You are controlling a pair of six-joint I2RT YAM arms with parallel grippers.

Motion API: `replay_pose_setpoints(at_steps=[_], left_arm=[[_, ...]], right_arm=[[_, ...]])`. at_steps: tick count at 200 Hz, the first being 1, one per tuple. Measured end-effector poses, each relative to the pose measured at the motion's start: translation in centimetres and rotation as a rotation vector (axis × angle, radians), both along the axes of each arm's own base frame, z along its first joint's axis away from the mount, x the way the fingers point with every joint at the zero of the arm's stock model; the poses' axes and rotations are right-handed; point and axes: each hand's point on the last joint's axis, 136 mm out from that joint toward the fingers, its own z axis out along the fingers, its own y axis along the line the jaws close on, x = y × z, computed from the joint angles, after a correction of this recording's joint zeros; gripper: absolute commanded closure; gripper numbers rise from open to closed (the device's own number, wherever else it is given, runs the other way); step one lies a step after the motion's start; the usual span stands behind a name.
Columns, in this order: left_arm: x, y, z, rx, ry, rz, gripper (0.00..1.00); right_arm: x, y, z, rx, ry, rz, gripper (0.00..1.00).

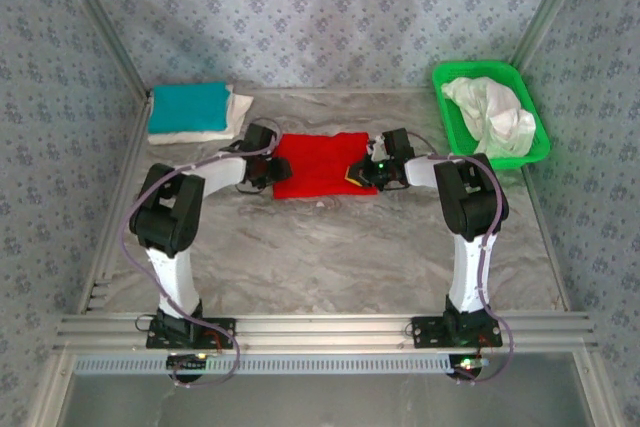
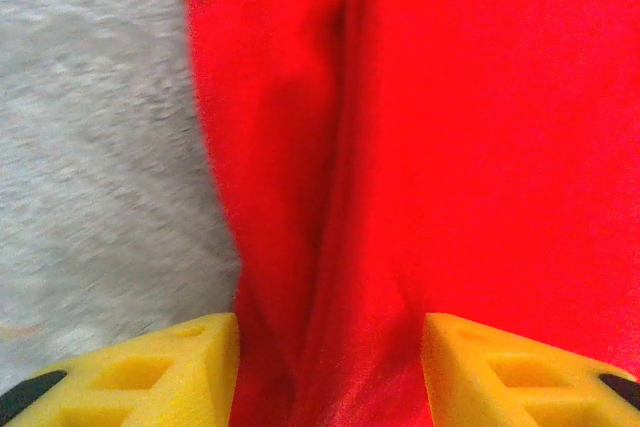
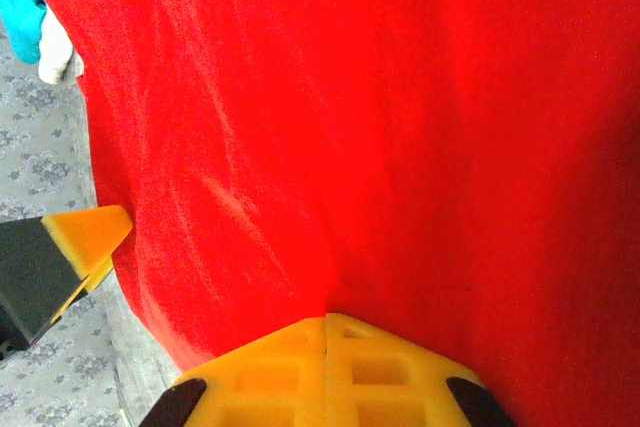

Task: Fold and stack the t-shirts

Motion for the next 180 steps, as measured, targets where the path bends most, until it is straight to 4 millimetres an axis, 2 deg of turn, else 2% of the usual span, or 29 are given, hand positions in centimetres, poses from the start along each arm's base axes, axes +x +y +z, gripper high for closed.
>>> replay_pose_setpoints(at_steps=[39, 65, 104, 148, 180], left_arm=[[1.0, -1.8, 0.0, -0.035, -0.015, -0.027, 0.49], [1.1, -1.7, -0.3, -0.039, -0.019, -0.015, 0.49], [1.2, -0.9, -0.2, -0.015, -0.026, 0.010, 0.47], [0.3, 1.6, 0.1, 0.056, -0.011, 0.055, 0.46], [0.2, 1.9, -0.4, 0.066, 0.007, 0.052, 0.46]], right_arm=[[0.0, 0.0, 0.0, 0.000, 0.001, -0.001, 1.00], [0.0, -0.1, -0.1, 0.002, 0.003, -0.001, 1.00], [0.0, -0.1, -0.1, 0.002, 0.003, -0.001, 1.00], [0.0, -0.1, -0.1, 0.002, 0.002, -0.001, 1.00], [0.0, -0.1, -0.1, 0.002, 0.002, -0.001, 1.00]])
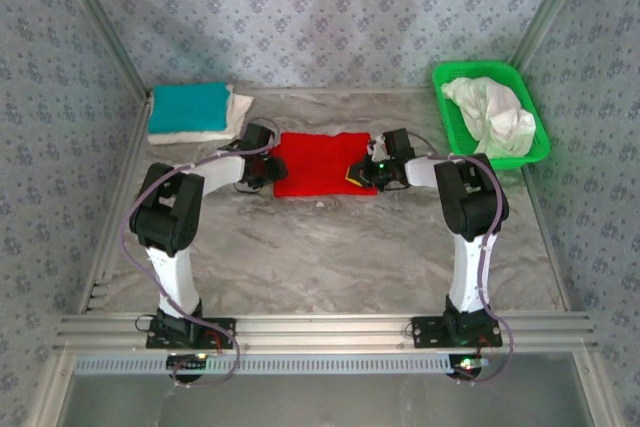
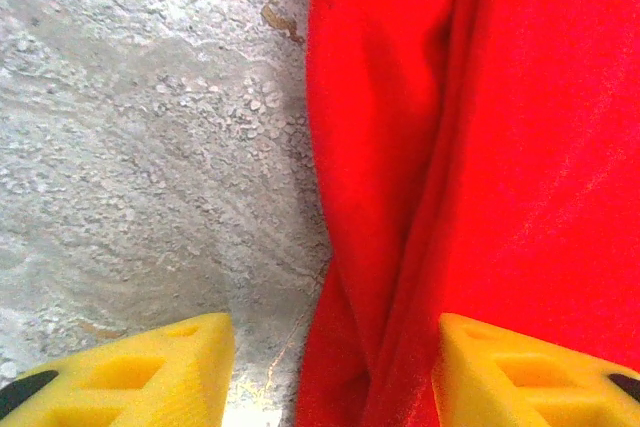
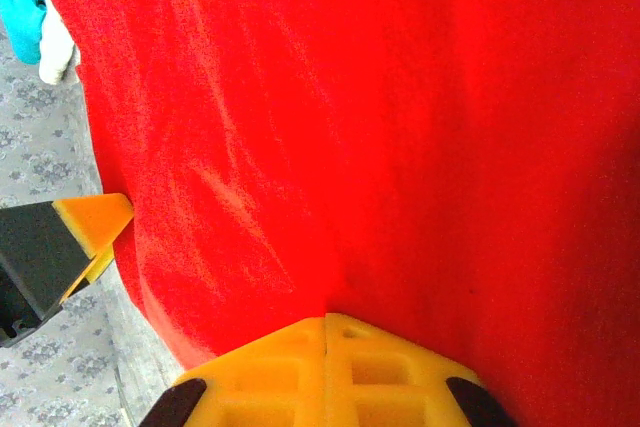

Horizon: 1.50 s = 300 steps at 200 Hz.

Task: Fold and stack the t-shirts

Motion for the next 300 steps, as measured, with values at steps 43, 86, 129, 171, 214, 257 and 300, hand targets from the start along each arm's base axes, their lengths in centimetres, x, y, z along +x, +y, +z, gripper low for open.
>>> replay_pose_setpoints(at_steps=[43, 86, 129, 171, 214, 257, 300], left_arm=[[0.8, -0.4, -0.2, 0.003, 0.011, -0.004, 0.46], [1.6, -1.6, 0.0, -0.018, 0.006, -0.012, 0.50], [3.0, -4.3, 0.0, -0.066, -0.026, -0.042, 0.54], [3.9, -5.6, -0.1, -0.120, -0.041, -0.048, 0.84], [4.7, -7.3, -0.2, -0.161, -0.080, -0.081, 1.00], [5.2, -6.3, 0.0, -0.067, -0.110, -0.147, 1.00], [8.0, -3.0, 3.1, 0.197, -0.207, -0.269, 1.00]], right_arm=[[0.0, 0.0, 0.0, 0.000, -0.001, 0.000, 1.00], [0.0, 0.0, 0.0, 0.000, -0.001, 0.000, 1.00], [0.0, 0.0, 0.0, 0.000, -0.001, 0.000, 1.00], [0.0, -0.2, 0.0, 0.000, 0.000, -0.003, 1.00], [0.0, -0.2, 0.0, 0.001, -0.002, -0.005, 1.00], [-0.1, -2.0, 2.0, -0.024, -0.031, -0.003, 0.77], [1.8, -7.4, 12.4, -0.026, -0.289, -0.090, 0.53]])
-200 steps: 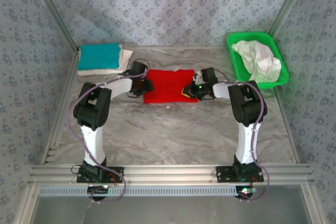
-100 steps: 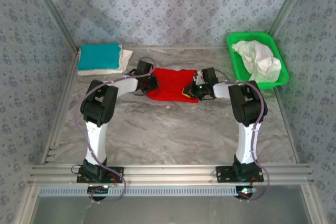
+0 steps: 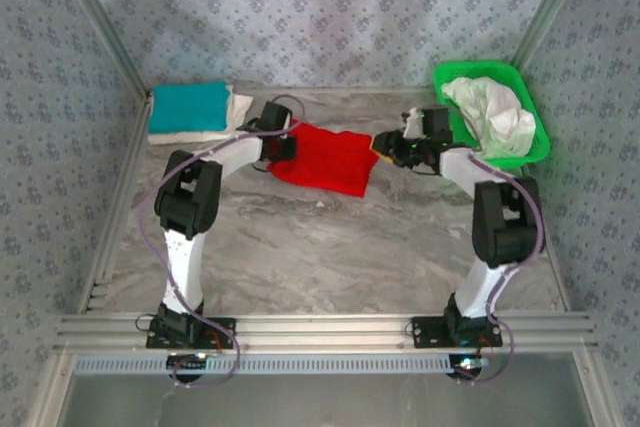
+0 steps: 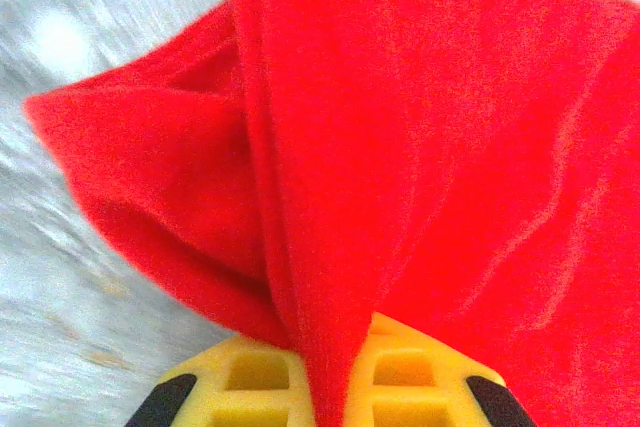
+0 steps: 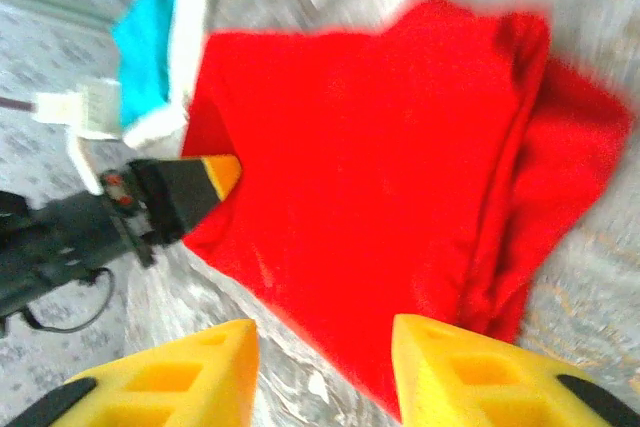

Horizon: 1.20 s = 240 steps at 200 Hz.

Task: Fold and stack the t-shirts

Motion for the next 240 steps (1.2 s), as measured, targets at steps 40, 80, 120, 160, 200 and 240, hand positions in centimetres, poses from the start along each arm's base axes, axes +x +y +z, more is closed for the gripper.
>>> replay_pose_setpoints(at_steps=[40, 80, 120, 160, 200, 240], left_arm=[[3.4, 3.3, 4.1, 0.165, -0.115, -0.051, 1.00], [6.2, 6.1, 6.5, 0.294, -0.171, -0.076, 1.00], [9.0, 7.7, 10.0, 0.342, -0.228, -0.114, 1.00], [10.8, 10.2, 13.8, 0.337, -0.279, -0.099, 1.00], [11.5, 12.8, 15.8, 0.309, -0.293, -0.065, 1.00], [11.8, 15.4, 15.8, 0.299, -0.269, -0.039, 1.00]], right_arm=[[-0.7, -1.2, 8.4, 0.019, -0.227, -0.029, 0.50], [-1.0, -1.9, 6.1, 0.006, -0.178, -0.050, 0.52], [-1.3, -2.5, 1.9, -0.008, -0.071, -0.079, 0.59], [-1.3, -2.8, 1.0, -0.014, -0.048, -0.095, 0.58], [-1.0, -3.4, -0.2, -0.024, -0.014, -0.121, 0.59], [-1.2, -3.9, -1.4, -0.026, 0.036, -0.140, 0.60]])
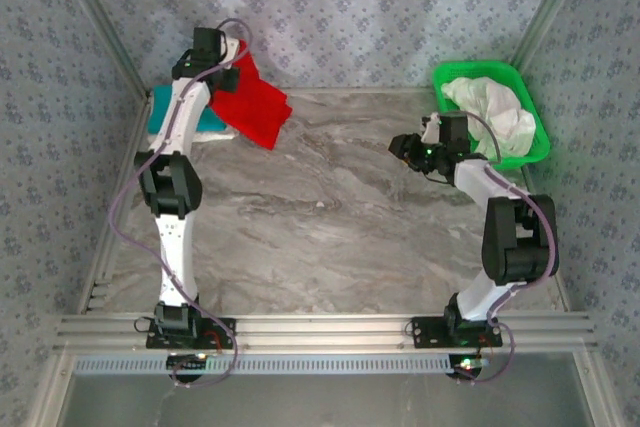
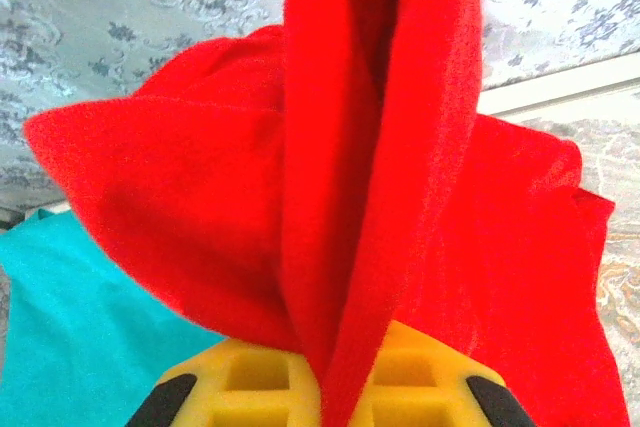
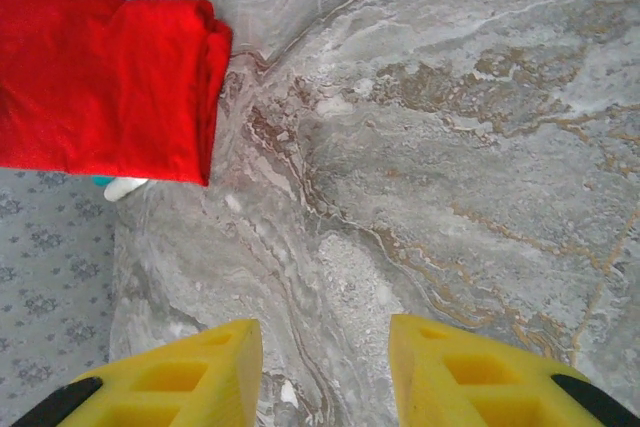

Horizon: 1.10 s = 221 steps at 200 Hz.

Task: Fold and stack the t-shirts

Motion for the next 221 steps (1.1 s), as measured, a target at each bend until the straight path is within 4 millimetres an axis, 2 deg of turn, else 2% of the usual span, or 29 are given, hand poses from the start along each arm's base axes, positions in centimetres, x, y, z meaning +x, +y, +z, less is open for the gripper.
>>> replay_pose_setpoints(at_steps=[34, 79, 107, 125, 152, 221], left_arm=[[0.1, 2.0, 0.8, -0.011, 0.002, 0.015, 1.00], [0.9, 4.5, 3.9, -0.024, -0.074, 0.051, 1.00], [0.9, 5.9, 4.3, -0.032, -0.081, 0.076, 1.00], [1.0, 7.0, 4.0, -0.036, -0.075, 0.093, 1.00], [1.2, 8.8, 2.5, -0.040, -0.050, 0.124, 1.00], [1.2, 15.1, -1.7, -0.035, 0.020, 0.252, 1.00]], right_arm=[[-0.1, -0.1, -0.3, 0.000, 0.015, -0.005, 0.60], [-0.2, -0.1, -1.3, -0.001, 0.045, -0.005, 0.61], [-0.3, -0.2, -1.4, -0.002, 0.053, -0.005, 0.61], [-0.4, -0.2, -1.6, -0.006, 0.062, -0.008, 0.61], [-0.6, -0.3, -1.8, -0.008, 0.078, -0.010, 0.61], [-1.6, -0.4, -2.8, -0.018, 0.145, -0.014, 0.60]])
